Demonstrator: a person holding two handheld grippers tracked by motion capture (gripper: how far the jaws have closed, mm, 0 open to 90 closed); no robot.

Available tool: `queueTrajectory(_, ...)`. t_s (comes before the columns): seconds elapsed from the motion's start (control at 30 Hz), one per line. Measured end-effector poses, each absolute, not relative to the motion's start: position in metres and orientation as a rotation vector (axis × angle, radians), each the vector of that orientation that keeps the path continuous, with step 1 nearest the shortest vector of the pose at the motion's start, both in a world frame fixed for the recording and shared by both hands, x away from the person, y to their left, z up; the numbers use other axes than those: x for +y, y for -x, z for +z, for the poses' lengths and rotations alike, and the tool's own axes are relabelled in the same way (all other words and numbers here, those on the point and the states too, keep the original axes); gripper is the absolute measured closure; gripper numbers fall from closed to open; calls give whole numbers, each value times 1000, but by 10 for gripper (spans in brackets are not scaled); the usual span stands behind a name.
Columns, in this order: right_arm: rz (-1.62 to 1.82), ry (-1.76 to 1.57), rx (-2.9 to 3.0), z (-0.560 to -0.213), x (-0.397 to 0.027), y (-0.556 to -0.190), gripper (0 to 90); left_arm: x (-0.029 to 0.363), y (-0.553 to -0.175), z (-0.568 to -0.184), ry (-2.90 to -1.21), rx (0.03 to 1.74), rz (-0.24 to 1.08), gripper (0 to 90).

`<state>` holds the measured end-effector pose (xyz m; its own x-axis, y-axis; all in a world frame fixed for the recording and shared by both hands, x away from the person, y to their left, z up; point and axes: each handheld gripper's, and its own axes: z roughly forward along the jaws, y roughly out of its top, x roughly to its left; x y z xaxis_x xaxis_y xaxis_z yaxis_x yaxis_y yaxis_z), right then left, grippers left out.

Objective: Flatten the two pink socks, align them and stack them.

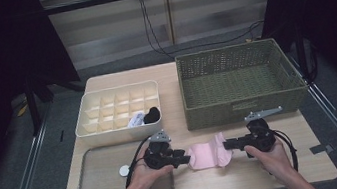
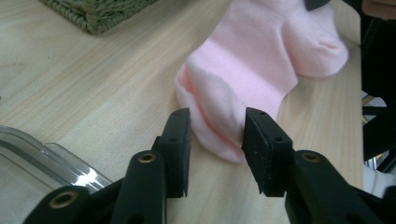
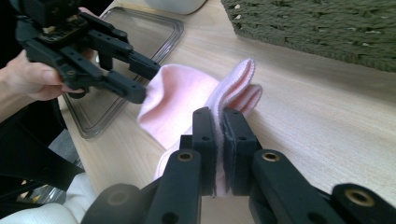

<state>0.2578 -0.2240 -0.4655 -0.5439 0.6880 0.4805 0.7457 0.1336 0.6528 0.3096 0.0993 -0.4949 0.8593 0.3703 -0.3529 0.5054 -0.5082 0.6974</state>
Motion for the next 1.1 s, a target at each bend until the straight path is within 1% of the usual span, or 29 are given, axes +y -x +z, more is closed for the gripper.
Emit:
queueTrajectory(0.13,-1393,1452,-2327,-463,-221,-259,842,97,-310,-497,-2171,625,-197,657)
queueTrajectory(0.33,-1378,1431,-2339,-462,-213,-264,839,92,-315,-502,-2175,652,-224,592)
queueTrajectory(0.47,-1367,1413,-2344,-461,-206,-268,838,91,-313,-503,-2171,641,-262,595)
queueTrajectory(0.63,-1339,1397,-2359,-460,-196,-274,837,88,-308,-501,-2167,615,-273,630)
queueTrajectory(0.83,-1320,1370,-2384,-459,-184,-280,833,87,-304,-495,-2177,615,-242,631)
queueTrajectory(0.9,-1304,1362,-2393,-461,-180,-282,828,89,-305,-496,-2181,624,-228,646)
queueTrajectory(1.1,-1271,1343,-2403,-466,-167,-286,804,89,-304,-497,-2184,645,-221,760)
